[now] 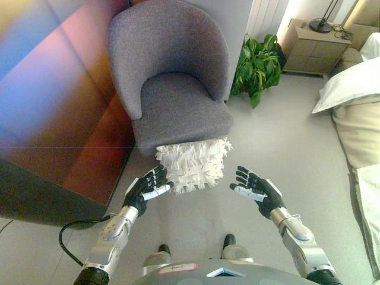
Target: Pick up the pillow and put it on the sofa.
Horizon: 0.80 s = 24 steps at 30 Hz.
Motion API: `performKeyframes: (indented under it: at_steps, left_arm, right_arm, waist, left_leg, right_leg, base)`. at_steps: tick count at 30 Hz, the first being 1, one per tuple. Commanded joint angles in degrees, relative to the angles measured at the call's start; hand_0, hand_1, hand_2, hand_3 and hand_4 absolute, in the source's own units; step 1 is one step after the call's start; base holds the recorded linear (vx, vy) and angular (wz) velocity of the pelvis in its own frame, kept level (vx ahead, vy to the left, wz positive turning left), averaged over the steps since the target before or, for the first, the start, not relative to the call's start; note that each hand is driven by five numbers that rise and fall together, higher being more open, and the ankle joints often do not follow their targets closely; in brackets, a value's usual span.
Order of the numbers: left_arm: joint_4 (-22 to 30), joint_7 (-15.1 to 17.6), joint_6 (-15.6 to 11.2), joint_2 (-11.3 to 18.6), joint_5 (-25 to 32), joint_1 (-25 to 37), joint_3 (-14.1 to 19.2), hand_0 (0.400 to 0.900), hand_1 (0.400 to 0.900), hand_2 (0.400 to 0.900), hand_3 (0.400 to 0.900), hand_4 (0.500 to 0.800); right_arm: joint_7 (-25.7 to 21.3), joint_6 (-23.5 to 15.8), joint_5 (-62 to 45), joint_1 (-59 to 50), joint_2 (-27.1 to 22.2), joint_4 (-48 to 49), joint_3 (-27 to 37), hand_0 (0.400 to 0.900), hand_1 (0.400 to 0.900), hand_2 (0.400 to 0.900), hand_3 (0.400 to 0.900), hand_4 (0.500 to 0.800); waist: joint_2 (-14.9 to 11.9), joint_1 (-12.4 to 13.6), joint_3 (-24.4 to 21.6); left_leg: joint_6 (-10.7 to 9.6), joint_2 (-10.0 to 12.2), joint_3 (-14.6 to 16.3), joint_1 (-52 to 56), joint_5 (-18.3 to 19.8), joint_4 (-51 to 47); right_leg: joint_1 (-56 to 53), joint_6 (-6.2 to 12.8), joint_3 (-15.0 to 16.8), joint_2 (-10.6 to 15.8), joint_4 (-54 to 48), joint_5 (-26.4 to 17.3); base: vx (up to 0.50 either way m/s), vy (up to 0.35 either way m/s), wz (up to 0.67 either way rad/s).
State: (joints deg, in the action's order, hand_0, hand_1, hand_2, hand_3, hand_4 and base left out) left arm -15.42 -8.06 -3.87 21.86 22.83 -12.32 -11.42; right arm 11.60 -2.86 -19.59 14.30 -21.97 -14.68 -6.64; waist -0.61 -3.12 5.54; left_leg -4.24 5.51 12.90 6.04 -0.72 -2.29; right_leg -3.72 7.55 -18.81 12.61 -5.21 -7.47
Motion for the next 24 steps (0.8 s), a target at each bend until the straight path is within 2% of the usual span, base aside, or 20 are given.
performKeyframes:
  at_steps: [1,9,11,12,13,14,16,17,18,21,22,24]
  left_arm:
    - [3.20,-1.05,-4.75,1.35,0.82,3.66,1.16,0.900,0.900,0.900,0.900,0.800]
    - [3.30,-1.10,-4.72,1.75,1.43,4.57,0.47,0.900,0.900,0.900,0.900,0.800]
    - [3.22,-1.14,-4.70,1.71,1.47,4.78,0.30,0.900,0.900,0.900,0.900,0.800]
    - [3.30,-1.18,-4.50,1.59,1.71,4.94,0.26,0.900,0.900,0.900,0.900,0.800]
    - [3.30,-1.18,-4.49,1.60,1.71,4.99,0.27,0.900,0.900,0.900,0.900,0.800]
    - [3.40,-1.09,-4.41,1.31,2.10,5.07,0.46,0.900,0.900,0.900,0.900,0.800]
    - [3.97,-1.16,-4.15,1.10,2.49,5.03,0.02,0.900,0.900,0.900,0.900,0.800]
    - [4.14,-1.30,-3.97,1.02,2.75,4.87,-0.22,0.900,0.900,0.900,0.900,0.800]
    - [4.79,-1.32,-3.94,1.01,2.84,4.63,-0.29,0.900,0.900,0.900,0.900,0.800]
    - [5.35,-0.88,-4.06,1.07,3.58,4.89,-0.23,0.900,0.900,0.900,0.900,0.800]
    - [5.43,-0.46,-4.36,1.15,4.31,5.35,-0.24,0.900,0.900,0.900,0.900,0.800]
    - [5.30,-0.20,-4.73,1.44,3.88,5.63,-0.94,0.900,0.900,0.900,0.900,0.800]
  right_arm:
    - [0.38,-5.18,-1.29,-3.39,-2.75,5.73,1.47,0.900,0.900,0.900,0.900,0.800]
    - [-0.02,-5.78,-1.98,-3.43,-3.38,7.12,2.35,0.900,0.900,0.900,0.900,0.800]
    - [-0.08,-5.87,-2.09,-3.46,-3.38,7.13,2.47,0.900,0.900,0.900,0.900,0.800]
    - [-0.34,-5.95,-2.41,-3.70,-3.37,6.82,2.70,0.900,0.900,0.900,0.900,0.800]
    - [-0.34,-5.95,-2.42,-3.75,-3.35,6.81,2.71,0.900,0.900,0.900,0.900,0.800]
    - [-0.76,-6.17,-3.03,-4.21,-3.36,6.45,2.56,0.900,0.900,0.900,0.900,0.800]
    - [-1.12,-6.55,-3.44,-4.64,-3.54,6.11,2.11,0.900,0.900,0.900,0.900,0.800]
    - [-1.26,-6.51,-3.33,-4.88,-3.68,5.94,1.96,0.900,0.900,0.900,0.900,0.800]
    - [-1.56,-6.42,-3.08,-5.07,-3.86,5.81,1.85,0.900,0.900,0.900,0.900,0.800]
    - [-2.33,-6.22,-2.86,-5.77,-3.98,5.60,2.17,0.900,0.900,0.900,0.900,0.800]
    - [-2.73,-6.43,-2.85,-6.30,-4.03,5.86,2.57,0.900,0.900,0.900,0.900,0.800]
    - [-2.84,-6.76,-2.46,-6.73,-4.27,5.61,2.15,0.900,0.900,0.900,0.900,0.800]
  waist:
    - [-0.80,-0.52,-0.41]
    - [-0.15,-1.13,0.96]
    - [-0.11,-1.24,1.10]
    - [-0.26,-1.26,1.77]
    - [-0.31,-1.32,1.67]
    - [-0.48,-0.94,2.83]
    - [-0.84,0.08,4.81]
    - [-0.90,0.57,5.53]
    - [-1.15,1.32,6.32]
    - [-1.47,1.64,6.51]
    - [-1.10,2.63,6.38]
    - [-0.99,4.20,6.24]
  left_leg:
    - [0.18,0.03,-2.67,-2.52,2.39,4.30]
    - [-1.33,2.22,-3.10,-3.80,1.01,4.63]
    - [-1.56,2.60,-3.31,-4.22,1.08,5.20]
    - [-2.02,3.99,-3.98,-4.88,2.29,8.62]
    - [-1.97,3.91,-4.03,-5.14,2.14,8.66]
    - [-2.01,5.15,-5.26,-7.24,2.11,16.95]
    - [-1.30,6.19,-7.25,-13.20,-2.05,32.35]
    - [-0.83,6.26,-8.29,-15.40,-3.45,36.71]
    - [-0.65,5.54,-10.36,-17.72,-4.83,40.27]
    - [-0.82,4.63,-9.79,-22.48,-4.99,38.65]
    - [-0.74,3.34,-7.77,-25.42,-3.54,32.32]
    - [-0.13,1.18,-7.35,-26.36,-4.11,22.92]
  right_leg:
    - [-1.23,-0.44,-0.38,-1.72,2.27,4.56]
    - [-0.25,-1.87,0.31,-4.07,2.67,6.06]
    - [-0.01,-2.17,0.39,-4.43,2.92,6.42]
    - [-0.32,-2.91,1.33,-5.60,3.20,7.24]
    - [-0.13,-2.93,1.28,-5.52,3.18,7.12]
    - [-1.02,-4.08,2.59,-6.71,3.41,8.05]
    - [-2.88,-6.20,3.28,-7.95,3.29,8.94]
    - [-3.54,-6.85,3.35,-8.42,3.10,9.41]
    - [-4.38,-7.13,3.69,-8.65,2.77,9.93]
    - [-5.27,-6.79,3.63,-8.19,2.17,10.82]
    - [-6.96,-6.04,3.82,-8.26,1.70,11.85]
    - [-8.02,-5.25,4.48,-8.06,1.61,12.71]
  base:
    - [0.02,-0.087,-0.02]
    - [0.00,-0.095,0.04]
    - [0.03,-0.120,0.03]
    - [0.03,-0.118,-0.01]
    - [0.10,-0.243,-0.21]
    - [0.09,-0.213,-0.29]
    - [0.09,-0.231,-0.32]
    - [0.07,-0.125,-0.32]
    - [0.10,-0.072,-0.25]
    - [0.15,0.014,-0.11]
    - [0.32,0.114,-0.26]
    - [0.37,0.161,-0.43]
